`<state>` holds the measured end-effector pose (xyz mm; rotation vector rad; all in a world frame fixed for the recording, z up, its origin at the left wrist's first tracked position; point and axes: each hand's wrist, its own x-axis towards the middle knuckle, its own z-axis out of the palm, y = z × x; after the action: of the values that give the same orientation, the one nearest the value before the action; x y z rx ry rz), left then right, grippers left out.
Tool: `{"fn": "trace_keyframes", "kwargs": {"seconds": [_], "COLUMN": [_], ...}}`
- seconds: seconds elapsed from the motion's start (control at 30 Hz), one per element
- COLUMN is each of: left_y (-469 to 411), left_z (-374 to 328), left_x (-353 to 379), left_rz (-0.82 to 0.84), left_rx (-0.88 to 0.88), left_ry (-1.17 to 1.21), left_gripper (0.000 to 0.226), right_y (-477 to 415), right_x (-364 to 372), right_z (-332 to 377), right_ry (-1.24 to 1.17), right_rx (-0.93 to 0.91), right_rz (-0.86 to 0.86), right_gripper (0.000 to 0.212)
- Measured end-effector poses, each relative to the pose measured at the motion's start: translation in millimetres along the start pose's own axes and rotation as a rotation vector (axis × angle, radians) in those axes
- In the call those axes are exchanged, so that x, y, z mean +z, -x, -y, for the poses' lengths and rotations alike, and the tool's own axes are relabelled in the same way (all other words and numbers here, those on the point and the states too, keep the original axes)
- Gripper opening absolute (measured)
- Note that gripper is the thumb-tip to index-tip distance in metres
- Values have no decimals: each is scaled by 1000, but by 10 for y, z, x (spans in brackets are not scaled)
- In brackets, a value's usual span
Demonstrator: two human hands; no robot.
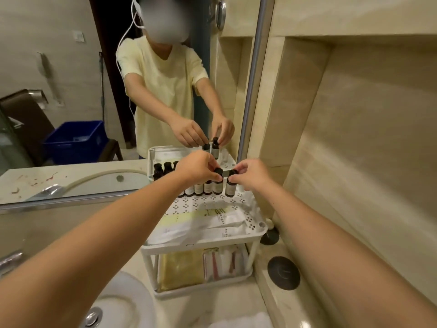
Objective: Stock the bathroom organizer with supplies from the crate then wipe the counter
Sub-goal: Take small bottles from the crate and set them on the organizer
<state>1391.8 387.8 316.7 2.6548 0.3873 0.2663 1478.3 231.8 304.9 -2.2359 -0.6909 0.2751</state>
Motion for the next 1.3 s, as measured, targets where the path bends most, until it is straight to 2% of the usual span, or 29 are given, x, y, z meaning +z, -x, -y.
{"fn": "trace_keyframes", "kwargs": {"seconds": [0.3, 0.57, 0.87, 1.1, 1.3], "left_y": [-237, -312, -356, -290, -55], "left_z": [118, 154, 133, 139, 119], "left_x": [245, 303, 310, 306, 234], "left_rz": [-84, -122, -108, -139, -198], "left_rx": [40, 12, -4, 19, 18], "left_ry": [-248, -345, -422, -348, -154], "left_gripper": [30, 33, 35, 47, 49], "right_y": [-310, -419, -442, -373, -213], "right_x": [223, 314, 350, 324, 277], "right_z": [-94, -105, -120, -123, -68], "right_ry": [123, 253, 271, 225, 129], "right_rx": [-41, -58, -52, -44, -41], "right_rz": [-41, -44, -102, -96, -153], "right_gripper": [5, 10, 18, 39, 37]}}
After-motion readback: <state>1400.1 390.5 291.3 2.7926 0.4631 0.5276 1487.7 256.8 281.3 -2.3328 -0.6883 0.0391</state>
